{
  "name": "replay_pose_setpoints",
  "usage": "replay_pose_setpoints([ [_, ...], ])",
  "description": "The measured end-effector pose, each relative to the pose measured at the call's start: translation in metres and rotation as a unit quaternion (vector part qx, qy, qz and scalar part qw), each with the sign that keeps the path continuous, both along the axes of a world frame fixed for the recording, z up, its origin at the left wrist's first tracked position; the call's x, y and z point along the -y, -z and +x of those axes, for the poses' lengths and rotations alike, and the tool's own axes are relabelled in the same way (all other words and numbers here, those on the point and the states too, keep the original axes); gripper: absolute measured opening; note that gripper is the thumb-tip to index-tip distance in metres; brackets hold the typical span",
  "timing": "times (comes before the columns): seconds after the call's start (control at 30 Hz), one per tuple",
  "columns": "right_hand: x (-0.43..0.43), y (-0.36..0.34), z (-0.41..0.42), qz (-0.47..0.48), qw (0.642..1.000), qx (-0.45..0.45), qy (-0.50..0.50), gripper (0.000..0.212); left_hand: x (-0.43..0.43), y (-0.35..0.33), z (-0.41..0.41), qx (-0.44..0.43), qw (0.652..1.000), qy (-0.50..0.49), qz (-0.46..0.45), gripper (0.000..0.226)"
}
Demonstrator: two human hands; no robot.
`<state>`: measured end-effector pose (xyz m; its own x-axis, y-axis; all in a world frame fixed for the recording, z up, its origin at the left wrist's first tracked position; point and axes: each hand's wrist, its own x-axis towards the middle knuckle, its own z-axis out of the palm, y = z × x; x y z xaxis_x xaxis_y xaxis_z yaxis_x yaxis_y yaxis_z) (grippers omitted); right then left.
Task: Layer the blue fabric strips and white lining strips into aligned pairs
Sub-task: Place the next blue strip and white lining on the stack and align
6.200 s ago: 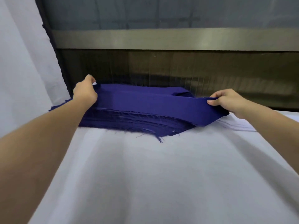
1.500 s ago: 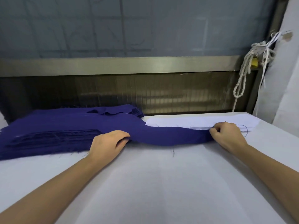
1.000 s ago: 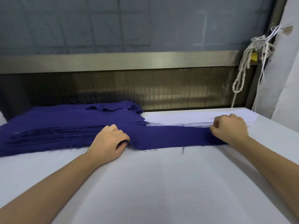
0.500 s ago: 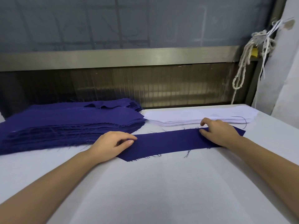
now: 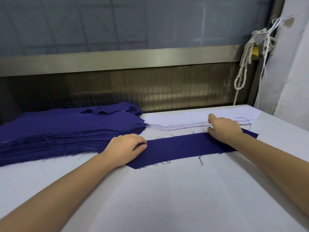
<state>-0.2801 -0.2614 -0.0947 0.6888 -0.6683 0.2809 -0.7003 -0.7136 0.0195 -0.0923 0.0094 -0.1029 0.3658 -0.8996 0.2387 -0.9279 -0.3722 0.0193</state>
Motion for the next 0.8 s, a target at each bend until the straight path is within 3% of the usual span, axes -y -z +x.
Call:
replay_pose_setpoints([
  [0.27,-0.032,-0.003,0.059,-0.005,0.976,0.021,-0.218,0.038,0.02,0.0,-0.006,0.02,1.0,-0.019,0.014,0.026],
  [0.53,-0.051,-0.006,0.095,-0.054,0.967,0.064,-0.239,0.029,0.029,-0.001,-0.012,0.004,0.999,-0.04,-0.012,0.024],
  [0.67,-0.051,-0.008,0.098,0.049,0.966,0.142,-0.213,0.024,0.033,0.001,-0.01,0.007,0.999,-0.043,-0.015,0.023],
  [0.8,-0.049,-0.006,0.1,0.253,0.914,0.268,-0.171,0.013,0.046,-0.002,-0.011,0.009,0.997,-0.063,-0.05,0.023],
])
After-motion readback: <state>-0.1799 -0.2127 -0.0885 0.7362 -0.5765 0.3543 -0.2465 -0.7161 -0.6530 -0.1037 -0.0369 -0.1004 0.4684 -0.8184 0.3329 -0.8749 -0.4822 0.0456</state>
